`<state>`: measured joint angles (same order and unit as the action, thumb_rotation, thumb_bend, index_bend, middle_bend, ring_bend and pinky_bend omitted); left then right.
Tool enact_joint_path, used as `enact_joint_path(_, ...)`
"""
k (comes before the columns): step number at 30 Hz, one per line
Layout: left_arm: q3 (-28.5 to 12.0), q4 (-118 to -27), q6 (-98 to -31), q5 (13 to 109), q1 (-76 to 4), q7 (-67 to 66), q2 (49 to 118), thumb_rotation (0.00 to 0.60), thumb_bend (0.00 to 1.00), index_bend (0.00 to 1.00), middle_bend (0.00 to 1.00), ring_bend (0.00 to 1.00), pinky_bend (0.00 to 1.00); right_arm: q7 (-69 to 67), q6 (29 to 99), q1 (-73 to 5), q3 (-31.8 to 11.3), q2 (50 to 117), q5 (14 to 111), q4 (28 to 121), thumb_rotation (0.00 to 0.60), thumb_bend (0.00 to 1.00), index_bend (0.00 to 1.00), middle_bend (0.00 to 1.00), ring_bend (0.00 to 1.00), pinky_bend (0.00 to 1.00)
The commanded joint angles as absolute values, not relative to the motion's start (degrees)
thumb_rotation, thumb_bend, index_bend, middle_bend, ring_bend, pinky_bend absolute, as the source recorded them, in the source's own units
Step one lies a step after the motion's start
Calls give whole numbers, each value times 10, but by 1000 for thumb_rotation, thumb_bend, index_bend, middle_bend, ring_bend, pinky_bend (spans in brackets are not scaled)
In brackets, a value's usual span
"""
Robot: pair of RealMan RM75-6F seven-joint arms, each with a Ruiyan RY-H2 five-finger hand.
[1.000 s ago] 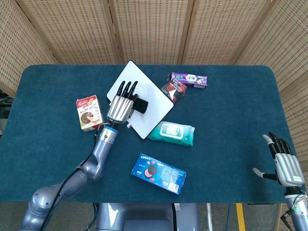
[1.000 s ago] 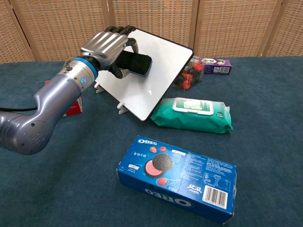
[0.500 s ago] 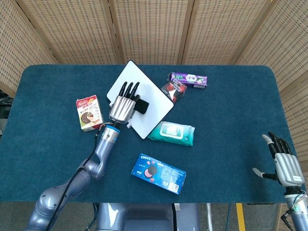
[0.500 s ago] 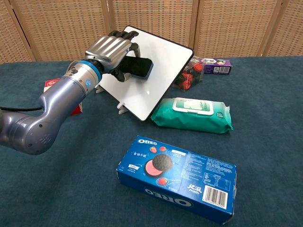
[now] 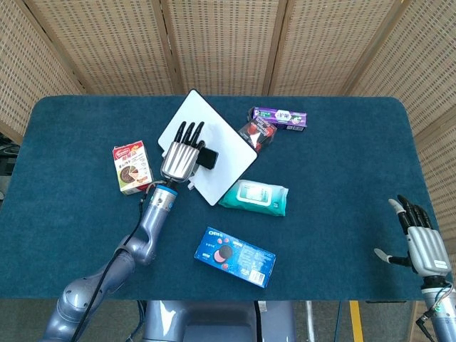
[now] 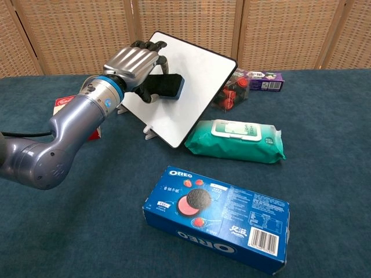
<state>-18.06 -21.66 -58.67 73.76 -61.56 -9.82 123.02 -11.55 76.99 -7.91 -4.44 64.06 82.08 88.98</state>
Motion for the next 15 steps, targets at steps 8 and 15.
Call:
enact_joint_path(8,-180,-214,-586,735,-615,-104,1234,600,248,321,0,0,0,-117,771,-79,-44,640,822,889,600,45,25,0,0,0)
enact_joint_path(15,-181,-216,-586,732,-613,-107,1232,600,213,163,0,0,0,-116,773,-78,-44,640,823,890,600,47,25,0,0,0)
